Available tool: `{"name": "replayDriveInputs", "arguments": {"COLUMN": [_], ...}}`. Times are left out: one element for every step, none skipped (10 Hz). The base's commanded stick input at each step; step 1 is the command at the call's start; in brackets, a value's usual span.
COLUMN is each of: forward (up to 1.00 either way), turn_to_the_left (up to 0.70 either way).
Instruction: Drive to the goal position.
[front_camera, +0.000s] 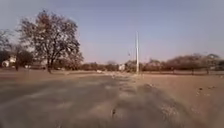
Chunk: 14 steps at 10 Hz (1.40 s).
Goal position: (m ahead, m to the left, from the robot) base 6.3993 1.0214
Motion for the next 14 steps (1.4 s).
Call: {"name": "replayDriveInputs", "arguments": {"forward": [0.7,0.7,0.7,0.7,0.7,0.7,0.7,0.7,0.7,0.7,0.7,0.7,0.7,0.7], "turn_to_the_left": [0.0,0.0,0.0,0.0,0.0,0.0,0.0,0.0,0.0,0.0,0.0,0.0,0.0,0.0]}}
